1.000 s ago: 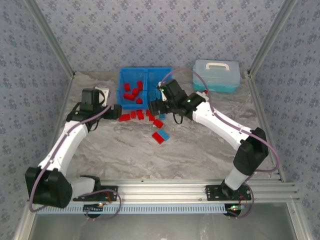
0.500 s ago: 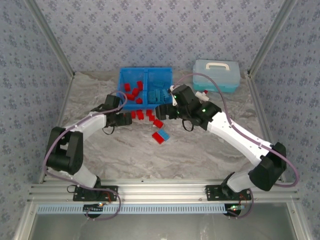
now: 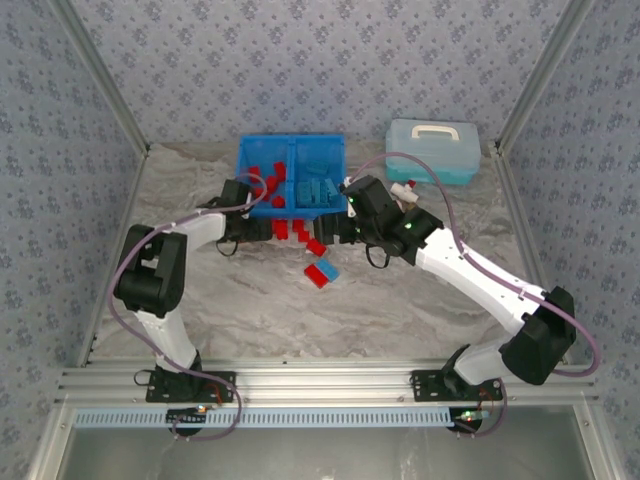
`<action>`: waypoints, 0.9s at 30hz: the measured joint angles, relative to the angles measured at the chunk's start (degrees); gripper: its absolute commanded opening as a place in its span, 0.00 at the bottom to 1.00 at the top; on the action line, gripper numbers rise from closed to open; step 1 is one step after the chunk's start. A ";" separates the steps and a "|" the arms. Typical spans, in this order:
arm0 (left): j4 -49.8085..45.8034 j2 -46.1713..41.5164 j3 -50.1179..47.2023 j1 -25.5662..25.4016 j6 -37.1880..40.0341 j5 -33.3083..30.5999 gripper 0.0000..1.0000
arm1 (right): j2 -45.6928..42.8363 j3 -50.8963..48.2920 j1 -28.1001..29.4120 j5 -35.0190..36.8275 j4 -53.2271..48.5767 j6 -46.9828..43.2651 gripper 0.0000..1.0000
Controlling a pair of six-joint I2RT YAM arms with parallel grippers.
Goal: Sort the legos into containers by color
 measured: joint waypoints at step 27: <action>-5.99 -21.03 1.95 0.00 -3.37 -0.61 0.59 | -0.63 0.00 2.97 2.84 -1.95 2.12 0.97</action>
